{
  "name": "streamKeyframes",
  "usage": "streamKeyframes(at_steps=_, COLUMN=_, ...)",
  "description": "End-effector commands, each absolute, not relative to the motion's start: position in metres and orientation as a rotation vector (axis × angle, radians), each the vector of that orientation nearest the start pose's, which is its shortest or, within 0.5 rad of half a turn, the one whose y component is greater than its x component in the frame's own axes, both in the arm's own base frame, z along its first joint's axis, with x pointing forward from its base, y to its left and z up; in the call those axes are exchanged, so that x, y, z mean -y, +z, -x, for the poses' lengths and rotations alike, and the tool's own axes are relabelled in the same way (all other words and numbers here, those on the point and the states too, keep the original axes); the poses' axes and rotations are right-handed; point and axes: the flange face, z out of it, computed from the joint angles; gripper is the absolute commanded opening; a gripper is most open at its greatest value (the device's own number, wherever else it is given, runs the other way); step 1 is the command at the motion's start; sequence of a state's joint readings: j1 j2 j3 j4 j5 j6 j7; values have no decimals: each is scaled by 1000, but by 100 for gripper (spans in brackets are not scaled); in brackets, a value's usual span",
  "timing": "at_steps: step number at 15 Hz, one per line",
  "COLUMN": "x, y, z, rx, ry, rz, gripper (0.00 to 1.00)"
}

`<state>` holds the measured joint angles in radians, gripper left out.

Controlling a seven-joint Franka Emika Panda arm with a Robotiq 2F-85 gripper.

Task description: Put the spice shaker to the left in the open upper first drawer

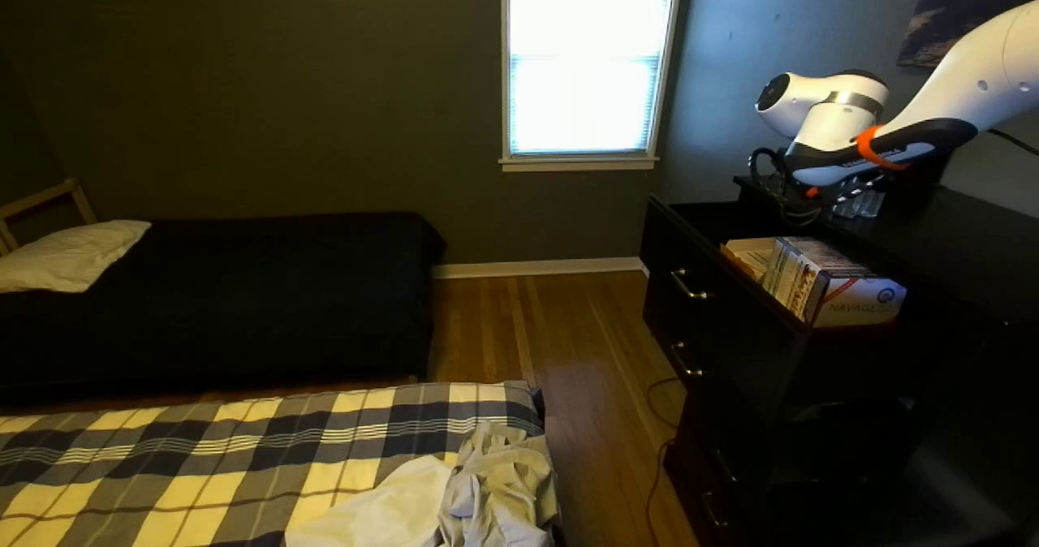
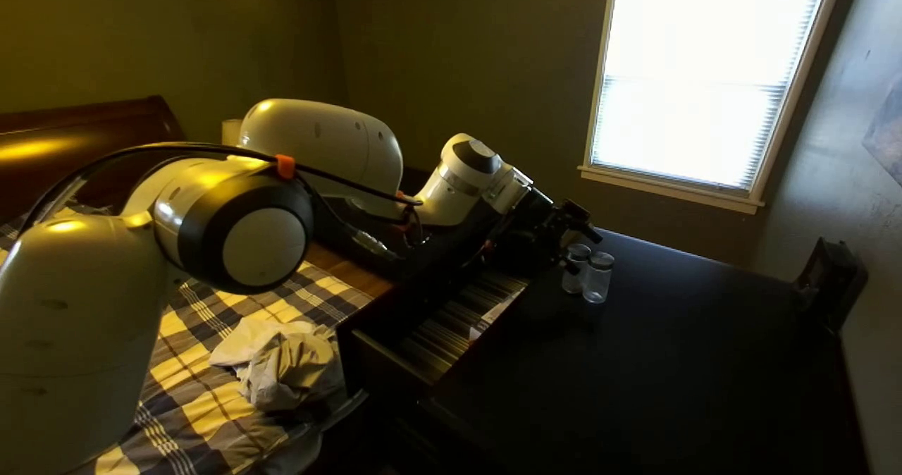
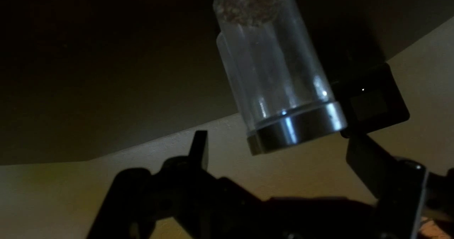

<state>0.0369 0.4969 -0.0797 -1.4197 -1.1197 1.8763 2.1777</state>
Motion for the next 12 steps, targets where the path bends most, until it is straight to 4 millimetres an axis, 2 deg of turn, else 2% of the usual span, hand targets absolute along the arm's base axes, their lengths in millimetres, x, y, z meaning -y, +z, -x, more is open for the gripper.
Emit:
streamKeyframes(at_steps=1, x=87, y=448, z=-719, rx=1823, ry=1164, rz=-1357, gripper=100)
streamKeyframes(at_steps=11, x=98, y=437, z=-737, rx=1768, ry=1089, rz=-1343, gripper=100)
streamKeyframes(at_steps=12, x=99, y=436, z=-738, rx=1763, ry=1083, rz=-1338, gripper=98)
